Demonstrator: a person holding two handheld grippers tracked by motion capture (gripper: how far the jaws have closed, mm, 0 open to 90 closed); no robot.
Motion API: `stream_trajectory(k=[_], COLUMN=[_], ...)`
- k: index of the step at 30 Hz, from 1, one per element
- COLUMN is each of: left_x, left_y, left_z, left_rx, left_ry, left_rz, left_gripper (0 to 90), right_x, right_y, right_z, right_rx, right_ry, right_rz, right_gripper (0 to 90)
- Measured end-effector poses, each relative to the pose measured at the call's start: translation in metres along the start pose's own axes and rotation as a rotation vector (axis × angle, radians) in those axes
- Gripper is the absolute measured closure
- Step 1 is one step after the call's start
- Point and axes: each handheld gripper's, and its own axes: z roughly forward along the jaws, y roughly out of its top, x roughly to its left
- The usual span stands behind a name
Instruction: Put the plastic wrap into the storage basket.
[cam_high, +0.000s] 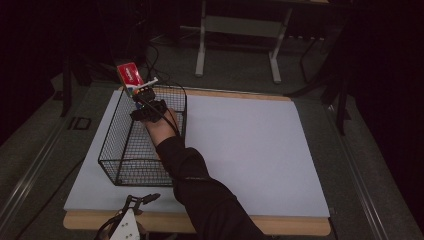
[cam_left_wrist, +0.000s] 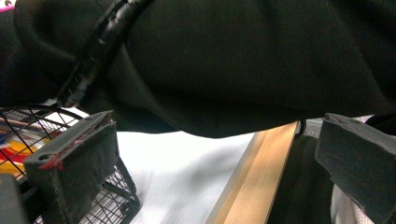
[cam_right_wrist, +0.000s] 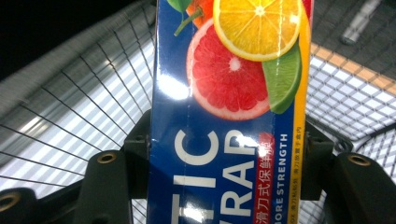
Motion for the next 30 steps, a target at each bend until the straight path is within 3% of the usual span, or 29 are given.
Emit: stream_trajectory(k=[6,8,10,22,24,30], left_x=[0.0,0.0,0.0,-0.001,-0.001,-0.001], left_y=[0.0,0.0,0.0,0.0,0.0,0.0], left_z=[0.0,0.0,0.0,0.001,0.002,0.003], left_rx=[0.0,0.0,0.0,0.005,0.007,0.009], left_ry=[0.003,0.003,0.002,-0.004,-0.006,-0.009], left_rz=[-0.001,-0.001,0.002,0.006,0.007,0.007], left_gripper=[0.1,0.1,0.1,0.1,0.1,0.1], right_x=[-0.009,-0.009,-0.005,-0.011,-0.009,-0.009], right_y=[-0.007,-0.009,-0.011,-0.022,-0.023,-0.022], right_z=[0.007,0.01,0.013,0.025,0.029,0.03], right_rx=[0.034,0.053,0.064,0.111,0.113,0.12], right_ry=[-0.004,0.011,0.008,0.029,0.02,0.029], right_rz=[0.049,0.043,0.006,0.023,0.0,-0.007], right_gripper=[39.4,39.1,39.1,38.7,38.6,38.0])
